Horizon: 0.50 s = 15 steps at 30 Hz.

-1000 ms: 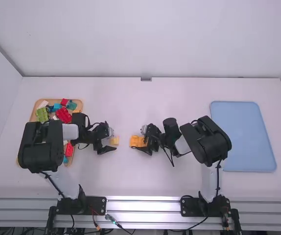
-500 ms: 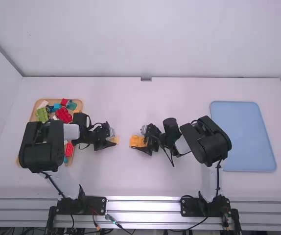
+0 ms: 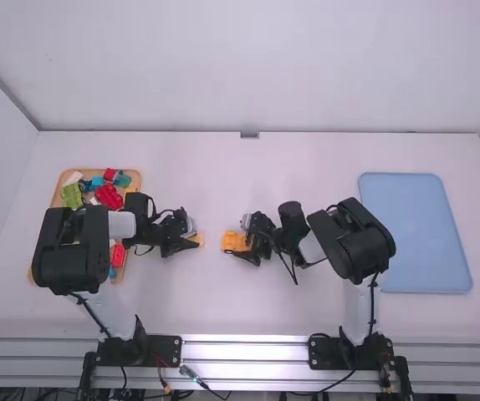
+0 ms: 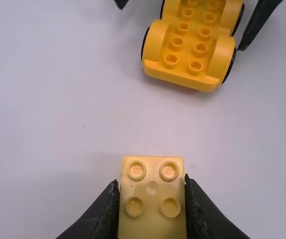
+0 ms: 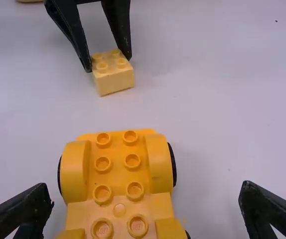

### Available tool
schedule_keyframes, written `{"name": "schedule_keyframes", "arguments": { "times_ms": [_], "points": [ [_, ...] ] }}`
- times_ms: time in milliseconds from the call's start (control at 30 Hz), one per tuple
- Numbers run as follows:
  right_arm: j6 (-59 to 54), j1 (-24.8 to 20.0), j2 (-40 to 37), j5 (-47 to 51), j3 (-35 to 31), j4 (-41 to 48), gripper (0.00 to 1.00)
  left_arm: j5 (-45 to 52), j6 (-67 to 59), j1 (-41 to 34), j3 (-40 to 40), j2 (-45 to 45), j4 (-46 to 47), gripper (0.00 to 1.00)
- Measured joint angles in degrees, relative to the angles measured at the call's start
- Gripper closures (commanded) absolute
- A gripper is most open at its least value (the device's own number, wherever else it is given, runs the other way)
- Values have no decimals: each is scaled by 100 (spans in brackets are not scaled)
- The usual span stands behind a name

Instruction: Assemble lego blocks to make yellow taxi

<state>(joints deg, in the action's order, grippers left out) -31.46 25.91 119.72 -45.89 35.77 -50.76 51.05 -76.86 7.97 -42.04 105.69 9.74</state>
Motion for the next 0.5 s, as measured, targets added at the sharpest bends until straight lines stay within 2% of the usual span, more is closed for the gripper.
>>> {"name": "schedule_keyframes", "arguments": {
  "times_ms": [133, 333, 500],
  "points": [
    [-11, 0, 0, 0, 2, 22, 1, 85, 330, -7, -295, 0, 260, 98],
    [0, -4, 0, 4, 0, 31, 0, 214, 424, -236, -916, -52, 1126, 98],
    [9, -4, 0, 125, 0, 37, 1, 197, 448, -647, -944, -302, 1110, 97]
  ]
}}
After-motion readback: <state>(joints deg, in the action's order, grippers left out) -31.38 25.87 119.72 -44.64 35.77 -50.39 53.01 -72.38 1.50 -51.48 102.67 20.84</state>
